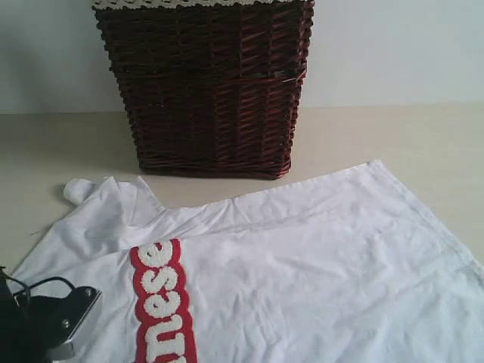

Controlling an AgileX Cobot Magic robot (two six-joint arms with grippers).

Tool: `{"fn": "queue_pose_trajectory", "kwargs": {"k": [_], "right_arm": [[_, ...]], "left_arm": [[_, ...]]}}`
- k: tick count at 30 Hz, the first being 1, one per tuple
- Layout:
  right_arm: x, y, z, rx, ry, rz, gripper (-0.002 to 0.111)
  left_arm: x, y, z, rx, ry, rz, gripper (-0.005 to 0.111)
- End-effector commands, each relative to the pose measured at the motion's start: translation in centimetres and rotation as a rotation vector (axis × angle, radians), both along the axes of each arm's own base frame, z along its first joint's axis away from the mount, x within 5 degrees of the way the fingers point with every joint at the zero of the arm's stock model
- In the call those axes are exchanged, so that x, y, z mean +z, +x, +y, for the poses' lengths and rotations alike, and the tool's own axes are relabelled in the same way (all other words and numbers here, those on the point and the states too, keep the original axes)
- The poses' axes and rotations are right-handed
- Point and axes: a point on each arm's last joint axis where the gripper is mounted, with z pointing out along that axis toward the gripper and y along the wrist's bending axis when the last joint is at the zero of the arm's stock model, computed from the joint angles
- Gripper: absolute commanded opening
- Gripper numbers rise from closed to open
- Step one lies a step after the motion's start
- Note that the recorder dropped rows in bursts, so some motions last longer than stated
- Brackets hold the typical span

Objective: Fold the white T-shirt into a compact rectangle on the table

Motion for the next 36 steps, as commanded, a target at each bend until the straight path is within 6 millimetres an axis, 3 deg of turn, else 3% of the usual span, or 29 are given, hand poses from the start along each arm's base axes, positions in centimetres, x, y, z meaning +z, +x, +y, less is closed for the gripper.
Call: {"fn": "queue_pose_trajectory", "kwargs": {"k": [1, 2, 4, 8, 10, 11, 13, 15, 18, 26, 30, 36], "right_arm": [[-0.1, 0.0, 0.0, -0.002, -0.004, -0.006, 0.017], [-0.1, 0.0, 0.0, -0.002, -0.004, -0.006, 0.017], [-0.1, 0.0, 0.0, -0.002, -0.004, -0.006, 0.017], [-0.1, 0.0, 0.0, -0.002, -0.004, -0.006, 0.017], [-0.1, 0.0, 0.0, -0.002, -0.004, -0.006, 0.017], [-0.1, 0.0, 0.0, -0.002, -0.004, -0.006, 0.017], [-0.1, 0.0, 0.0, -0.002, -0.004, -0.006, 0.017], [-0.1, 0.0, 0.0, -0.002, -0.004, -0.006, 0.017], [-0.1, 0.0, 0.0, -0.002, -0.004, -0.006, 0.017], [-0.2, -0.1, 0.0, 0.006, -0.006, 0.002, 0.017], [-0.2, -0.1, 0.0, 0.006, -0.006, 0.002, 0.017], [-0.2, -0.1, 0.0, 0.006, -0.006, 0.002, 0.017]], "left_arm": [[2.1, 2.2, -0.6, 0.069, -0.019, -0.151, 0.0], [4.1, 1.8, -1.0, 0.062, -0.057, -0.062, 0.0], [5.9, 1.0, -1.2, 0.029, -0.097, 0.048, 0.0], [6.6, 0.9, -1.9, 0.098, -0.152, 0.074, 0.0], [6.2, 3.8, -2.9, 0.36, -0.206, -0.171, 0.0], [5.8, 6.6, -2.7, 0.54, -0.204, -0.417, 0.0], [6.0, 10.7, -1.6, 0.706, -0.15, -0.766, 0.0], [5.1, 13.3, -1.1, 0.68, -0.088, -0.895, 0.0], [2.8, 16.4, -1.6, 0.747, -0.078, -0.848, 0.0], [2.2, 21.8, -3.1, 0.826, -0.131, -0.89, 0.0], [0.6, 22.9, -3.3, 0.874, -0.122, -0.867, 0.0], [-1.7, 22.6, -3.4, 0.862, -0.1, -0.8, 0.0]]}}
